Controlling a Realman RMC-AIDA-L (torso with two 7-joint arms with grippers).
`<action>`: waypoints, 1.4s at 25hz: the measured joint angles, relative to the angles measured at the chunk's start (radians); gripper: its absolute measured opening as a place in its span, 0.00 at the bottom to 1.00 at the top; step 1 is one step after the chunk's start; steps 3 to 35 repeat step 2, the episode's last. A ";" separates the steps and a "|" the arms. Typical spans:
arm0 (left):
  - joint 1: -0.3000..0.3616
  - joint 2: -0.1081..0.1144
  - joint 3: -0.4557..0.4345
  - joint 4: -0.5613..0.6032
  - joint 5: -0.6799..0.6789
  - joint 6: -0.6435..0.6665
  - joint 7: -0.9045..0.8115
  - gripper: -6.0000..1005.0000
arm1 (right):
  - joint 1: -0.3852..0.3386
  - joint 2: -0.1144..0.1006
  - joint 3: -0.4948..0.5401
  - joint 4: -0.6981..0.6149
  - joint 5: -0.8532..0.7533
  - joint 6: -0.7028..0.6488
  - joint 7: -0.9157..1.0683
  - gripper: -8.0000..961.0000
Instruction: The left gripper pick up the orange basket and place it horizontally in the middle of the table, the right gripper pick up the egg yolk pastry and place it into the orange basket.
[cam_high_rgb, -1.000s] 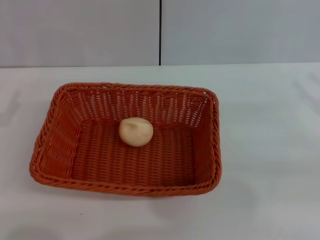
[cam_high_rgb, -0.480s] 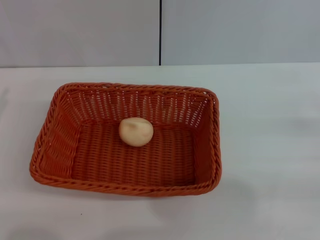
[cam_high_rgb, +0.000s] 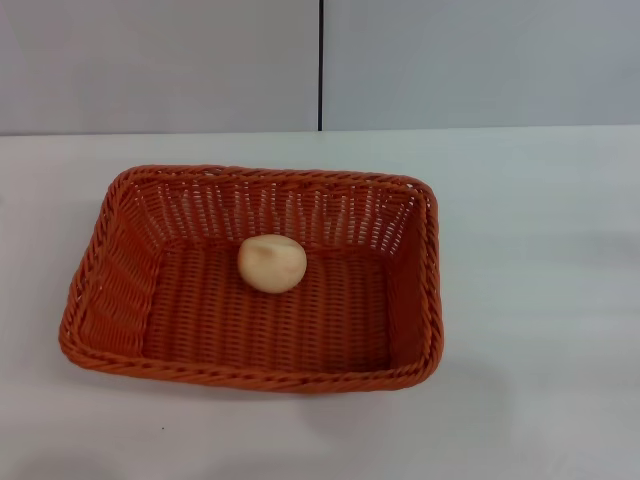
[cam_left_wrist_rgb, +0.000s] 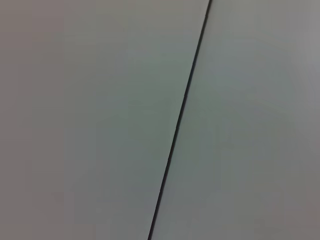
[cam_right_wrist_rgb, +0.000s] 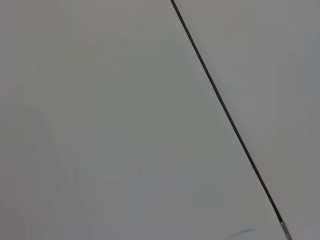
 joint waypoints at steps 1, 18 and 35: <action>-0.003 0.000 0.000 0.001 -0.001 0.000 0.002 0.78 | 0.000 0.000 0.000 0.000 0.000 0.000 0.000 0.68; -0.005 0.000 0.000 0.001 -0.001 0.000 0.004 0.78 | 0.000 0.000 0.000 0.000 0.000 0.000 0.000 0.68; -0.005 0.000 0.000 0.001 -0.001 0.000 0.004 0.78 | 0.000 0.000 0.000 0.000 0.000 0.000 0.000 0.68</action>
